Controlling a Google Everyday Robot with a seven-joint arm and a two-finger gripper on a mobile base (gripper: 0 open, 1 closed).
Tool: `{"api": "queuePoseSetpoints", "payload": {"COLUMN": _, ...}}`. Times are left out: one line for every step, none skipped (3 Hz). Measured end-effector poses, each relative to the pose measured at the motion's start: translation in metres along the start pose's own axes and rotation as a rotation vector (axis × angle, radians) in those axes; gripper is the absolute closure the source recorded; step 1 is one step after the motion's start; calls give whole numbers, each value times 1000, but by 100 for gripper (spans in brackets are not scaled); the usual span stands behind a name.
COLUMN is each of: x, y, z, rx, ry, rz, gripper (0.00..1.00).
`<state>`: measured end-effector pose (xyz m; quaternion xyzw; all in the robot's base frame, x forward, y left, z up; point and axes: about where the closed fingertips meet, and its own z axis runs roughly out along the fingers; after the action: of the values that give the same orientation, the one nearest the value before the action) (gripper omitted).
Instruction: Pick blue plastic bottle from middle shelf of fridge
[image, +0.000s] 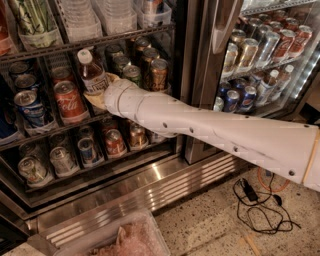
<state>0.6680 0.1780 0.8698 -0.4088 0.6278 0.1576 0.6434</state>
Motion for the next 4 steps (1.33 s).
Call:
{"api": "queuePoseSetpoints", "payload": {"x": -4, "y": 3, "z": -4, "rx": 9, "ry": -11, "rz": -11, "gripper": 100}}
{"api": "queuePoseSetpoints", "payload": {"x": -9, "y": 6, "z": -10, "rx": 20, "ry": -21, "rz": -23, "gripper": 100}}
{"api": "queuePoseSetpoints", "payload": {"x": -20, "y": 11, "z": -21, "rx": 33, "ry": -36, "rz": -47, "gripper": 100}}
{"api": "queuePoseSetpoints", "payload": {"x": -23, "y": 13, "z": -29, "rx": 17, "ry": -31, "rz": -54, "gripper": 100}}
